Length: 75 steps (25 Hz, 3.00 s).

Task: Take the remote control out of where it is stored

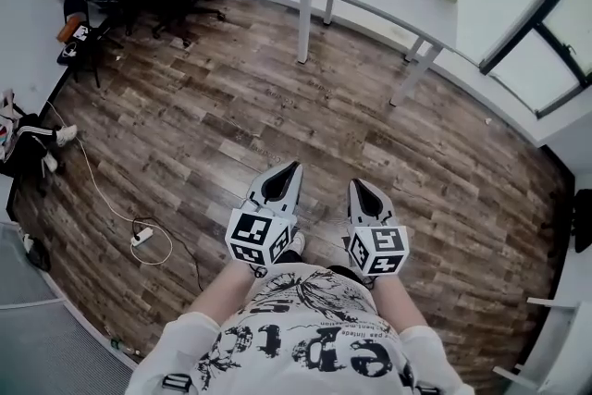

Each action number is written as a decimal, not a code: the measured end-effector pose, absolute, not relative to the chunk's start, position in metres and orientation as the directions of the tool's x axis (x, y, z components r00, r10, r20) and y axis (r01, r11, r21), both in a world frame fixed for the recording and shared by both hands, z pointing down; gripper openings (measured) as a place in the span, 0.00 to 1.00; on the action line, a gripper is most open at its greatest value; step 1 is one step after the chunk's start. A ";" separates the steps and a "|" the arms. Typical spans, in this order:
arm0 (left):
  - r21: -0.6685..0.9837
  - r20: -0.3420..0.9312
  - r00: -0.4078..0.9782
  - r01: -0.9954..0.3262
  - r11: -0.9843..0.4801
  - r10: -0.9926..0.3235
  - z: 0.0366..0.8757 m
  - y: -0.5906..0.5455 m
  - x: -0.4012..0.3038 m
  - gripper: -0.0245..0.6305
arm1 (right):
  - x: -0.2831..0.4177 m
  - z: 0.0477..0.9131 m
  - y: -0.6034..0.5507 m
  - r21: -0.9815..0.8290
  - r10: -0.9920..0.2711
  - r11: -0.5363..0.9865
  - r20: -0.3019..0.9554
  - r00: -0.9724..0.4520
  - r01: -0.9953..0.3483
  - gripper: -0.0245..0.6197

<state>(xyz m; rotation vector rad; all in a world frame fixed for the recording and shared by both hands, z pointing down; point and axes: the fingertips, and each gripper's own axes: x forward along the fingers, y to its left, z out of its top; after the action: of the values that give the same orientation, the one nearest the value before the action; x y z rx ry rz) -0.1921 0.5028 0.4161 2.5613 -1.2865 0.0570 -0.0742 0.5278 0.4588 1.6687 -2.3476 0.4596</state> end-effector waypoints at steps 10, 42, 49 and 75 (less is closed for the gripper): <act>0.246 0.192 0.571 -0.815 -0.524 -0.798 0.429 0.421 -0.202 0.05 | -0.074 0.471 0.453 -0.145 -0.863 0.308 0.374 -0.340 -0.940 0.04; 0.209 0.219 0.402 -0.909 -0.360 -0.889 0.432 0.083 -0.032 0.05 | 0.086 0.471 0.086 -0.203 -0.798 0.467 0.322 -0.509 -0.861 0.04; 0.242 0.222 0.464 -0.878 -0.413 -0.857 0.437 -0.020 -0.043 0.05 | 0.077 0.478 0.000 -0.190 -0.823 0.406 0.350 -0.448 -0.894 0.04; 0.297 0.311 0.541 -0.836 -0.461 -0.781 0.466 -0.348 -0.127 0.05 | -0.007 0.486 -0.328 -0.215 -0.824 0.313 0.423 -0.377 -0.925 0.04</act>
<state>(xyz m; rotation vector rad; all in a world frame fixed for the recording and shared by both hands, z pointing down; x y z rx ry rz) -0.1272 -0.3484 0.4660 2.3694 -1.3188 0.1817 -0.0072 -0.3282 0.4863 1.5961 -2.3457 0.6274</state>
